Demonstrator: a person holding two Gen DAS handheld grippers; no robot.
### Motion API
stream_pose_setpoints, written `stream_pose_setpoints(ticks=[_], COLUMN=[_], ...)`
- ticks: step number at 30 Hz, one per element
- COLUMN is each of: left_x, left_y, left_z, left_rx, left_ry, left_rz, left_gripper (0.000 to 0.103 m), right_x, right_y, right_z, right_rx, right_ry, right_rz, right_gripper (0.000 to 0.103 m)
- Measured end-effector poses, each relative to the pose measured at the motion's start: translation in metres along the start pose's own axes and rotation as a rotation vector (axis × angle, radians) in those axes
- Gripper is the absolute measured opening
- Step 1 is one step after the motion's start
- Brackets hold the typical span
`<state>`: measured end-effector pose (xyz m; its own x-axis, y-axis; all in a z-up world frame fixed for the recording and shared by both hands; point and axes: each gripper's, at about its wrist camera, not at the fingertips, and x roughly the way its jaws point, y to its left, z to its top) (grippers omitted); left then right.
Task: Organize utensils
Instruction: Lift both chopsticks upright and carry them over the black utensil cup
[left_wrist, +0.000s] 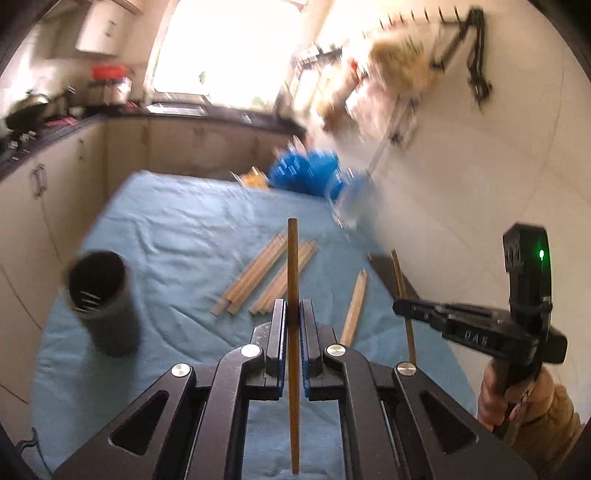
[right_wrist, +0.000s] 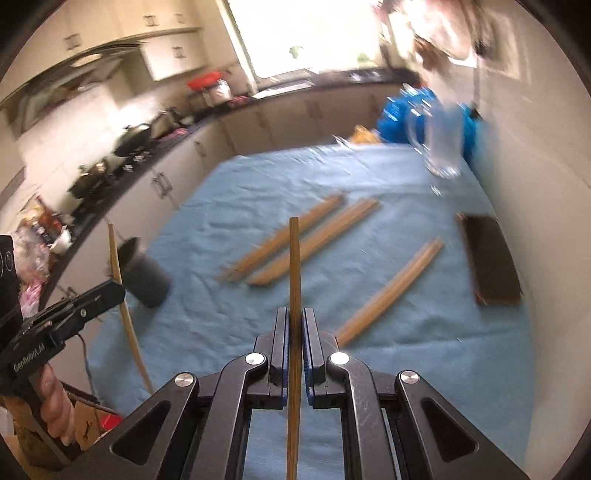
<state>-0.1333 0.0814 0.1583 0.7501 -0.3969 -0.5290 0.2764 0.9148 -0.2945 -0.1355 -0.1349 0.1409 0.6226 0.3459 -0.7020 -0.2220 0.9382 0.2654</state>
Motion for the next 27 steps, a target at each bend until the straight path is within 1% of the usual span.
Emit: stream_pose_setpoints(ticks=[4, 6, 8, 11, 15, 17, 19, 21, 22, 24, 27], left_x=[-0.041, -0.061, -0.076, -0.097, -0.111, -0.116, -0.115, -0.109, -0.104, -0.093, -0.072], left_y=[0.019, 0.031, 0.044, 0.063, 0.085, 0.095, 0.105, 0.114, 0.12, 0.13, 0.141], left_z=[0.012, 0.019, 0.029, 0.042, 0.06, 0.071, 0.082, 0.091, 0.097, 0.105, 0.119], left_rx=[-0.033, -0.057, -0.082, -0.108, -0.131, -0.133, -0.123, -0.121, -0.127, -0.137, -0.146], left_ry=[-0.129, -0.177, -0.214, -0.265, -0.311, -0.332, -0.357, -0.363, -0.361, -0.352, -0.339], left_rz=[0.052, 0.062, 0.058, 0.075, 0.095, 0.118, 0.163, 0.202, 0.21, 0.226, 0.244], left_gripper=[0.006, 0.006, 0.006, 0.006, 0.006, 0.006, 0.006, 0.006, 0.006, 0.006, 0.006], right_x=[-0.002, -0.001, 0.004, 0.011, 0.022, 0.028, 0.033, 0.038, 0.04, 0.049, 0.063], right_y=[0.036, 0.053, 0.07, 0.097, 0.132, 0.149, 0.167, 0.187, 0.193, 0.209, 0.222], right_z=[0.011, 0.016, 0.023, 0.037, 0.06, 0.073, 0.087, 0.103, 0.109, 0.121, 0.131], right_rx=[-0.042, -0.056, -0.075, -0.098, -0.117, -0.12, -0.118, -0.121, -0.124, -0.123, -0.103], right_ry=[-0.043, -0.061, -0.084, -0.108, -0.148, -0.173, -0.21, -0.266, -0.289, -0.349, -0.414], right_rz=[0.063, 0.093, 0.117, 0.154, 0.201, 0.227, 0.257, 0.275, 0.28, 0.271, 0.231], right_gripper=[0.007, 0.007, 0.007, 0.007, 0.007, 0.007, 0.007, 0.007, 0.007, 0.007, 0.007])
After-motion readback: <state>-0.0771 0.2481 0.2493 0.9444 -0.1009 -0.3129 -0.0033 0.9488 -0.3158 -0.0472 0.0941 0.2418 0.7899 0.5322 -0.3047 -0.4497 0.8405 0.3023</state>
